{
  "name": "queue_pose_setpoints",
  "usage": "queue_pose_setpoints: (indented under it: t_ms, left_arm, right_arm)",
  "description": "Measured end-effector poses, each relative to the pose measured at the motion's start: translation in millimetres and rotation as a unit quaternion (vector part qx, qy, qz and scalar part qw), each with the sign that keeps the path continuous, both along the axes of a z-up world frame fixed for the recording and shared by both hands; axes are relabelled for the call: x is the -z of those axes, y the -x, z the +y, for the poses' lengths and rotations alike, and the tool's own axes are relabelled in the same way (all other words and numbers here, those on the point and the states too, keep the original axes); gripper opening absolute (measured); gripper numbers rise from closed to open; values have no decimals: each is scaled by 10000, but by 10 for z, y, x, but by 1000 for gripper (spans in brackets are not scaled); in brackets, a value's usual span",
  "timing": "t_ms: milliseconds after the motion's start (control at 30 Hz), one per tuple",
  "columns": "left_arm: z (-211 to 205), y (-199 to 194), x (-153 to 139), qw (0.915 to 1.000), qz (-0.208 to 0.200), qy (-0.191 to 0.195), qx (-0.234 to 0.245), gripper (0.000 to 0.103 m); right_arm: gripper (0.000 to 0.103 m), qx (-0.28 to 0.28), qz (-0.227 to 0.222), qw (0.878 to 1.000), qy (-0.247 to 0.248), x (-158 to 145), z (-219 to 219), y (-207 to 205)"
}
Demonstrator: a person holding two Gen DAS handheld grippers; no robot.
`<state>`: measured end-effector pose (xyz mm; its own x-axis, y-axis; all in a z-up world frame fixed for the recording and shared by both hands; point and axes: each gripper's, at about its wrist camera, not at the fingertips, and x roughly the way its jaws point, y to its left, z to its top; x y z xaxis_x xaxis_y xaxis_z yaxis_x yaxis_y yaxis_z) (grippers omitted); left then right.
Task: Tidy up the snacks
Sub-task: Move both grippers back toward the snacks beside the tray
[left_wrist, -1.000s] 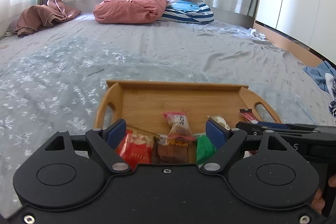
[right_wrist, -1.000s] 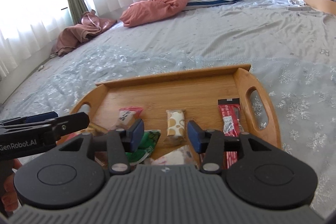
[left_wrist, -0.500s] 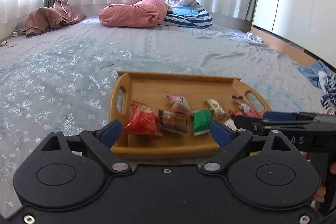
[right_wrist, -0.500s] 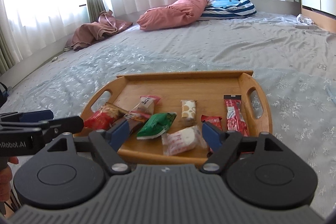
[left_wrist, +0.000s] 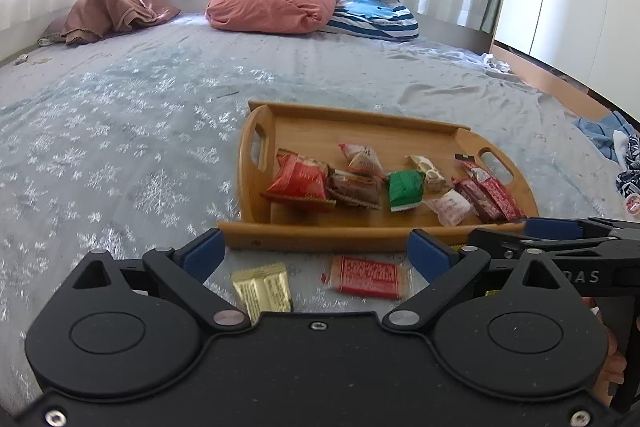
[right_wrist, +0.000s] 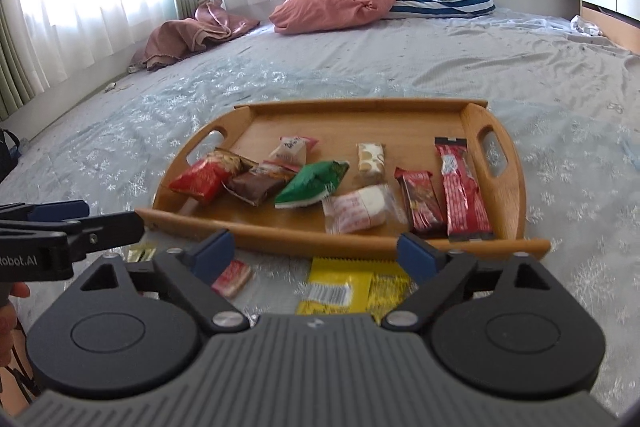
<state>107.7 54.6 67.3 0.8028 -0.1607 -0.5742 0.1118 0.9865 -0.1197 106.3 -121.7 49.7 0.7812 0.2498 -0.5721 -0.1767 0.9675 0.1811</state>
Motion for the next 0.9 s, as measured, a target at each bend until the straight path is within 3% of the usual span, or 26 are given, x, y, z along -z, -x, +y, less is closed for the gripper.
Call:
queue_pose_setpoints:
  t_ms: [67,900]
  left_arm:
    - [14,27,26,10000,23,28,-16,99]
    - [110,250,334,9989,135,242,-385,100]
  right_arm:
    - [103,29,-98,9999,68,16,-4,68]
    - [103,73,-3,9992,384,288,105,260]
